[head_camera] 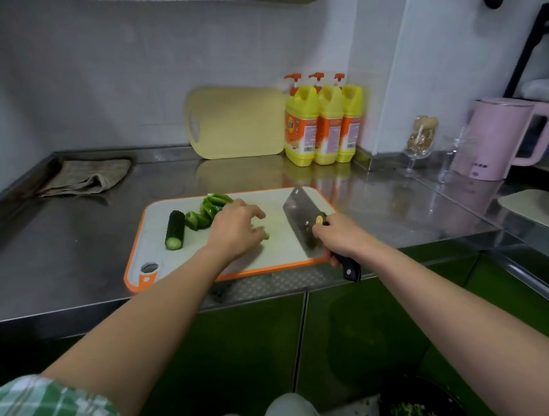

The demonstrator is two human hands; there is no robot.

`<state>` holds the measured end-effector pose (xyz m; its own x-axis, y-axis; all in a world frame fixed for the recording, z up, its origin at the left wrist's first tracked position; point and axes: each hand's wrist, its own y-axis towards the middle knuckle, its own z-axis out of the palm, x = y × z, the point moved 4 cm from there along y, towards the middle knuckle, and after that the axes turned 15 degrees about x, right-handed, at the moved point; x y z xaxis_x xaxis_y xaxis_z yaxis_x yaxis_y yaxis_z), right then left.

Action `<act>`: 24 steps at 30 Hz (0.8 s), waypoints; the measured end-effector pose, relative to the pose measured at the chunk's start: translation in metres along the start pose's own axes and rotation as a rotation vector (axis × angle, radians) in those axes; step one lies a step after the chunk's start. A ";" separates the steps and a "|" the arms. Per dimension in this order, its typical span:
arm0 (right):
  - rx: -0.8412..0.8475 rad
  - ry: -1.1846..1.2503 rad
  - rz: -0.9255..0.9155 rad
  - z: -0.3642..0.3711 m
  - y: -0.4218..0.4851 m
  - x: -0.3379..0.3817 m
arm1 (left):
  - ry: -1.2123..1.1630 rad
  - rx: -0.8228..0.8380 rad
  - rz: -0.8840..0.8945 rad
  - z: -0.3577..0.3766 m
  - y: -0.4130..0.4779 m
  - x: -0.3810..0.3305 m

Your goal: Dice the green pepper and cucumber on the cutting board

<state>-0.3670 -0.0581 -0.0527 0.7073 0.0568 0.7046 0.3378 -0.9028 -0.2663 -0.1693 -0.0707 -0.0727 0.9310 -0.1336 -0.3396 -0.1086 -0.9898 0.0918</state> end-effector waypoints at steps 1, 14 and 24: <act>-0.019 0.001 -0.002 -0.001 -0.001 0.001 | 0.011 0.029 -0.025 0.000 -0.005 0.007; 0.030 -0.184 0.029 0.010 0.014 0.014 | 0.008 0.084 0.042 0.007 -0.007 0.013; -0.030 -0.259 -0.016 0.010 0.017 0.028 | -0.060 -0.035 0.070 0.008 -0.012 0.017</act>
<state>-0.3353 -0.0679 -0.0438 0.8387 0.1748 0.5157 0.3343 -0.9129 -0.2342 -0.1552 -0.0616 -0.0871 0.8990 -0.2058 -0.3866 -0.1590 -0.9759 0.1497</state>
